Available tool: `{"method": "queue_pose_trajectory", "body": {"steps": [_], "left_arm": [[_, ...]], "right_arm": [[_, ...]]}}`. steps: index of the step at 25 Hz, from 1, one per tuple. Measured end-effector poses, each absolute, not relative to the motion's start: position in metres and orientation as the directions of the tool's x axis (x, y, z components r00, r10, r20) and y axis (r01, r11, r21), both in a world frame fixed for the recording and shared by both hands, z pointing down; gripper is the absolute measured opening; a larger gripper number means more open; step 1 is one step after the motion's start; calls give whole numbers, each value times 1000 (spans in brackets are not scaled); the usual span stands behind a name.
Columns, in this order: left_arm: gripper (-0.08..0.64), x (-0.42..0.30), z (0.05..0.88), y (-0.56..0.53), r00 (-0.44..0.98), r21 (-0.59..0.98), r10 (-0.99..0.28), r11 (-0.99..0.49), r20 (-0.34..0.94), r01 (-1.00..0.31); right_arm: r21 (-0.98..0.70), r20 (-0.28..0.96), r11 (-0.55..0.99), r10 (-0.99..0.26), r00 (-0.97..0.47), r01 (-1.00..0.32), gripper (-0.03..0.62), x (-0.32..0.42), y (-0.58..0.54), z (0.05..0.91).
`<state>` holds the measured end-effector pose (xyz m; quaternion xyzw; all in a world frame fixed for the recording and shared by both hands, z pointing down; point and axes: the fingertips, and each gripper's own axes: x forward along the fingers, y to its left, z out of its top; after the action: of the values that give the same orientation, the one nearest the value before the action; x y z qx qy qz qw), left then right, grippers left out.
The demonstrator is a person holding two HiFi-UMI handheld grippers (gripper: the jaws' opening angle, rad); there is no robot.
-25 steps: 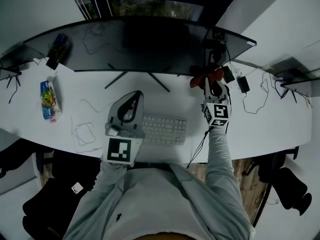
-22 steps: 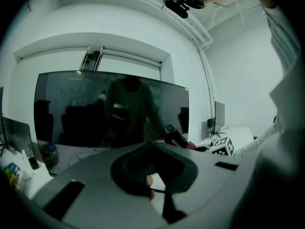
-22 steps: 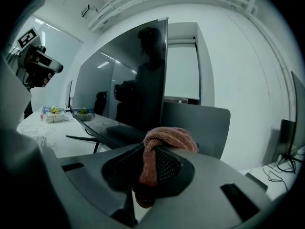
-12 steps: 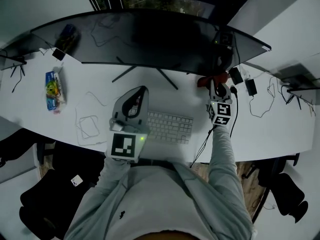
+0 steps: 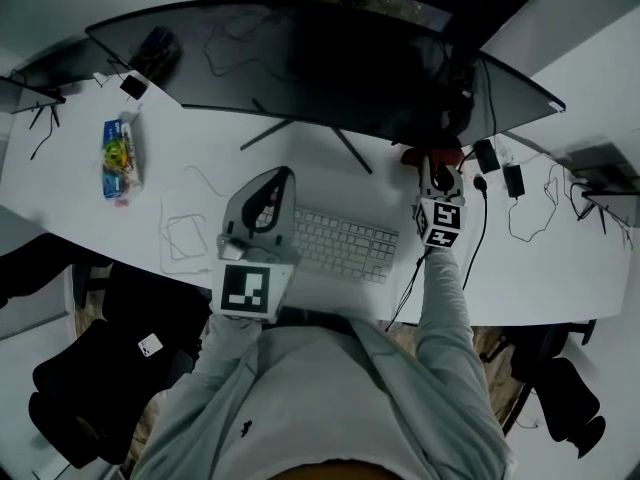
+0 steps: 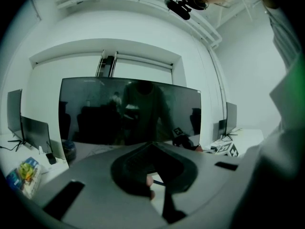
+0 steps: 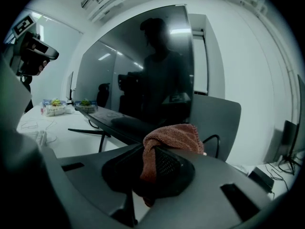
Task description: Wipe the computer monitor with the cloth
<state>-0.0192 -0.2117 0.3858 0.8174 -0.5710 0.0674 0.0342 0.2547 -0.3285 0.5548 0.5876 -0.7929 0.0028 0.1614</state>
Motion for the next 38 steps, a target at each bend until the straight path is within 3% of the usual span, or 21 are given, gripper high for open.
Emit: {"method": "queue_pose_trajectory", "body": {"steps": [8,30,38], "left_arm": [[18,-64,381,-199,263,-19,-955,-268,139,-963],[18,-246,389,-159,-62,-15,-985,60,160,-998],[18,-298,396,-146,-139,-2,-974,141,176,-990]], "right_arm": [[198,300,487,-856,-420,-851,52,147,-335,560],[131,274,735,-672,-688,-666,52,-134,-351,549],[112,282,772,-629,-724,-626,52,-222,-359,554]]}}
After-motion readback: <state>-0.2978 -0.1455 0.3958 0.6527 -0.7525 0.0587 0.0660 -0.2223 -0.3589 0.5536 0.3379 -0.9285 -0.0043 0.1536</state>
